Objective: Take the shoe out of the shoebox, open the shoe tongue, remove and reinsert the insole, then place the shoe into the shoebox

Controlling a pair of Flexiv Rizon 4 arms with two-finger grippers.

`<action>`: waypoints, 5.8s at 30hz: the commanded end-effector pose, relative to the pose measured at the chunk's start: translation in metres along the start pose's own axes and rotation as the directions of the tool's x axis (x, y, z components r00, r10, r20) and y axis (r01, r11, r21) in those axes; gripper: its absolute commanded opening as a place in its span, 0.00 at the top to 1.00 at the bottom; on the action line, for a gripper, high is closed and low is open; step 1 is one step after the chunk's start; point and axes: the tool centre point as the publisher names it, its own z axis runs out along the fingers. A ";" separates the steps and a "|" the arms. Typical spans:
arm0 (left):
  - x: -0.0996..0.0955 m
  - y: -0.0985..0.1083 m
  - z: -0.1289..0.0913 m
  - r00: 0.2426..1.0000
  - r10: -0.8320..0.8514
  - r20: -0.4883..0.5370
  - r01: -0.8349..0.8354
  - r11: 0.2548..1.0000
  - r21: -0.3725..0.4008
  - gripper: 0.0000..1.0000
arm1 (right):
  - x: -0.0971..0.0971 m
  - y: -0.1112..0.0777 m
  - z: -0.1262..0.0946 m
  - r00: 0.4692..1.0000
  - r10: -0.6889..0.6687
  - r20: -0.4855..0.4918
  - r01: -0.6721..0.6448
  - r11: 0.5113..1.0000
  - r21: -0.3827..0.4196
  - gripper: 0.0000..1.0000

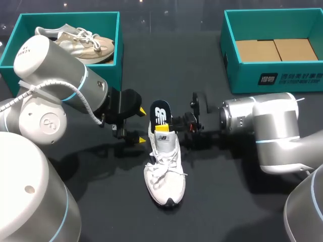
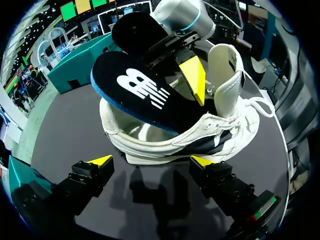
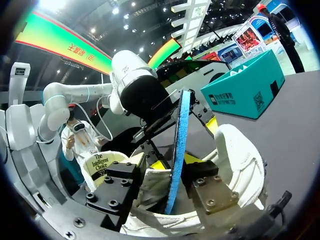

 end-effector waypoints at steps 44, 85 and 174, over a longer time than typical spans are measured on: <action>0.001 0.001 0.000 1.000 0.001 0.002 -0.001 1.000 0.001 0.00 | 0.002 0.011 0.004 1.000 0.002 0.024 -0.004 0.998 0.064 0.53; 0.001 0.001 0.000 1.000 0.001 0.002 -0.001 1.000 0.001 0.00 | -0.007 -0.027 0.003 0.940 0.202 0.274 -0.243 0.962 0.126 1.00; 0.001 0.001 0.000 1.000 0.001 0.002 -0.001 1.000 0.001 0.00 | -0.005 -0.006 -0.014 0.923 0.037 0.383 -0.116 0.976 0.185 0.80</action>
